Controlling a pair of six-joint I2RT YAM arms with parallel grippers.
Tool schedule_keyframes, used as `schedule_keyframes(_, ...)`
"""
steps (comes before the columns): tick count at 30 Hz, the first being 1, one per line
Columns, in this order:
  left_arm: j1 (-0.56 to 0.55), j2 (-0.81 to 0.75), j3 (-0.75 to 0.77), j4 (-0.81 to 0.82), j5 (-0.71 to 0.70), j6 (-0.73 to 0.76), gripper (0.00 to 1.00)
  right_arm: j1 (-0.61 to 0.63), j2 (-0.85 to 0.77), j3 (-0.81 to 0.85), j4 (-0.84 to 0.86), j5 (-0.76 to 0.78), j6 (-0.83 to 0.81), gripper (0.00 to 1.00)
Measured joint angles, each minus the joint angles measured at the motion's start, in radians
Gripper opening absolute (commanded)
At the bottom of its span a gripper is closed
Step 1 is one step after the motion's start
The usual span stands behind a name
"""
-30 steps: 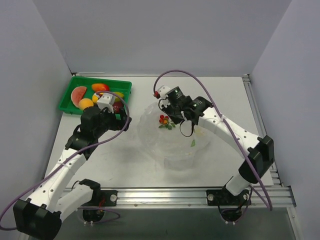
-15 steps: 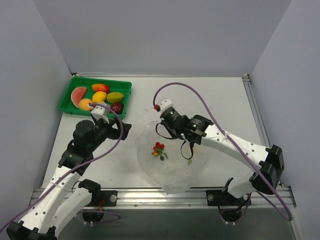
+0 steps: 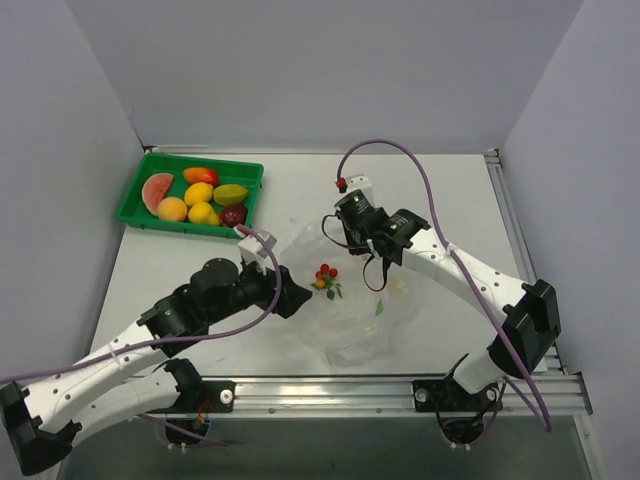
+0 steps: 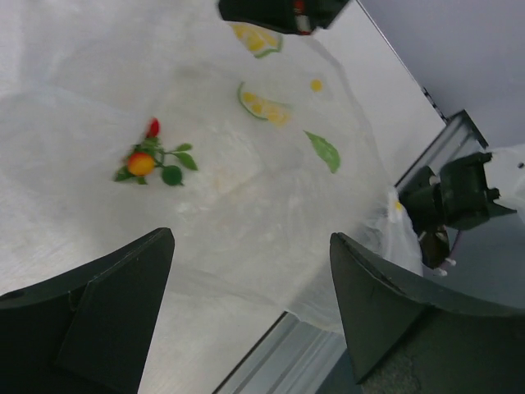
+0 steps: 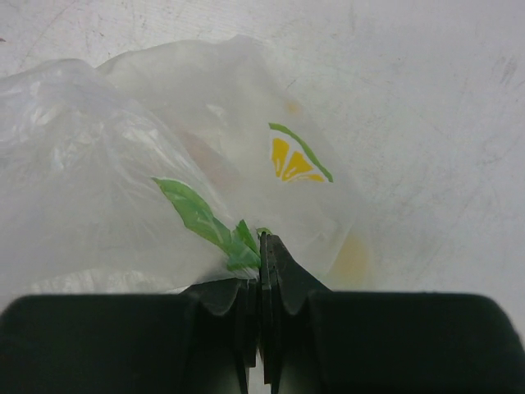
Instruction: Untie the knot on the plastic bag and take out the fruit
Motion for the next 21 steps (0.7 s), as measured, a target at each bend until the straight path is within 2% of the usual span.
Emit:
schedule_keyframes(4, -0.209, 0.123, 0.067, 0.031, -0.107, -0.005, 0.81, -0.006, 0.018, 0.000, 0.008, -0.025, 0.017, 0.00)
schedule_keyframes(6, -0.253, 0.182, 0.076, 0.072, -0.156, -0.006, 0.80, -0.007, 0.020, -0.005, 0.015, -0.043, 0.025, 0.00)
schedule_keyframes(13, -0.259, 0.398, -0.013, 0.243, -0.368, -0.050, 0.80, -0.019, 0.018, -0.072, 0.057, -0.119, 0.078, 0.00)
schedule_keyframes(21, -0.240, 0.585, 0.002, 0.404, -0.534, -0.063, 0.80, -0.086, -0.003, -0.174, 0.080, -0.213, 0.148, 0.00)
